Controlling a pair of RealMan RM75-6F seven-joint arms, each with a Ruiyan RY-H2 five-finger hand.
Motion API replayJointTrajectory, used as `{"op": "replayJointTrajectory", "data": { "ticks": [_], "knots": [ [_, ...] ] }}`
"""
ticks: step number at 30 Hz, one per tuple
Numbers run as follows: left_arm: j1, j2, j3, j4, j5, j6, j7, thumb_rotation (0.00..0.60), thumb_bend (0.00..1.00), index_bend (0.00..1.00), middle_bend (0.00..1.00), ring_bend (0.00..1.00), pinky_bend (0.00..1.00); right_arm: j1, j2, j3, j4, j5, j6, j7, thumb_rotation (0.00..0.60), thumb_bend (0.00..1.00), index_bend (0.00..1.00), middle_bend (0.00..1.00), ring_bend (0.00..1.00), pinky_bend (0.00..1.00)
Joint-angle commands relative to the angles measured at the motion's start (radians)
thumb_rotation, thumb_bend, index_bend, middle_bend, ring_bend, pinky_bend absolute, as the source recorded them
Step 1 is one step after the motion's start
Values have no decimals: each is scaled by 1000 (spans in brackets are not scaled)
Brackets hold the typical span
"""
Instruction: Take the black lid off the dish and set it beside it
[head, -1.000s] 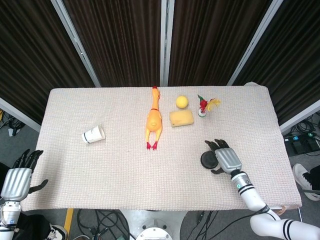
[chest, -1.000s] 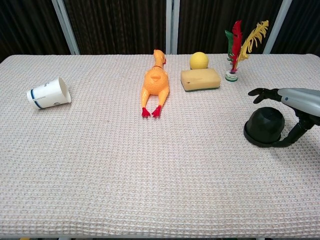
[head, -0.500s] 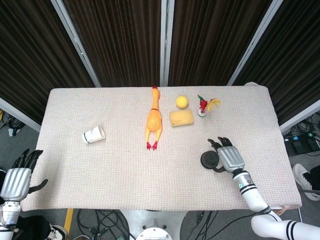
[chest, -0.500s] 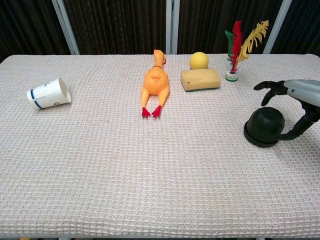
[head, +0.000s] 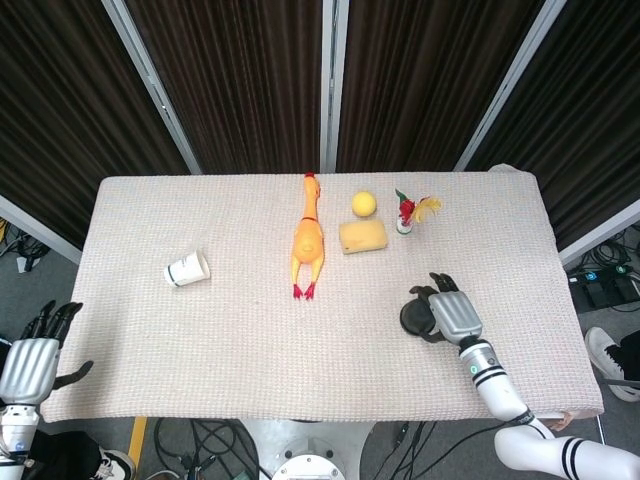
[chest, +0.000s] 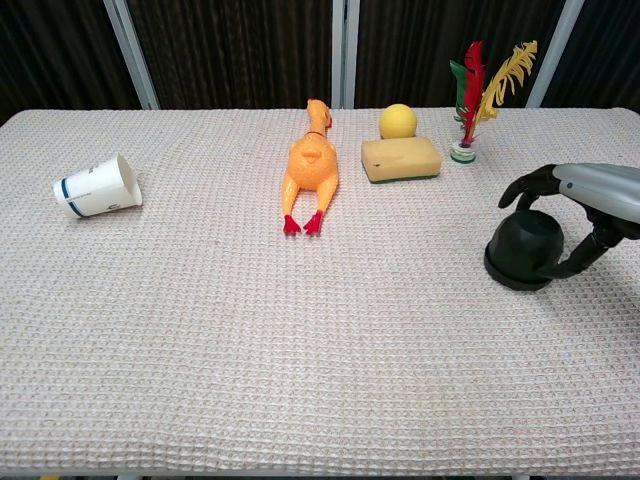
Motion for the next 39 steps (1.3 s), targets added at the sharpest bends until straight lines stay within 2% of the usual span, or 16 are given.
{"op": "replayJointTrajectory", "data": {
  "ticks": [1,7,14,19,23,30,39],
  "knots": [
    [2,0,1,3,2,3,-3,600,165,103,103,0,183,-1,-3,1,2,-2,3,0,600,95,311,336,0,0],
    [5,0,2,7,6,8,-8,600,165,103,104,0,183,-6,-6,6,2,-11,23,2,600,102,392,394,3,0],
    [4,0,1,6,8,9,-8,600,165,103,103,0,183,-12,12,16,-23,-27,45,14,600,104,399,410,16,0],
    [1,3,-1,1,9,8,-4,600,165,103,103,0,183,-23,54,40,-78,-46,86,41,600,103,399,410,16,0],
    [-1,4,-3,-5,12,9,0,600,165,103,103,0,182,-37,88,64,-81,-29,113,64,600,104,399,410,16,0],
    [-10,11,-10,-30,7,1,25,600,165,103,103,0,182,-65,98,86,42,37,115,110,600,105,399,411,16,0],
    [-16,11,-9,-41,4,-11,47,600,165,103,103,0,182,-85,44,65,195,65,51,175,600,105,399,411,16,0]
  ]
}}
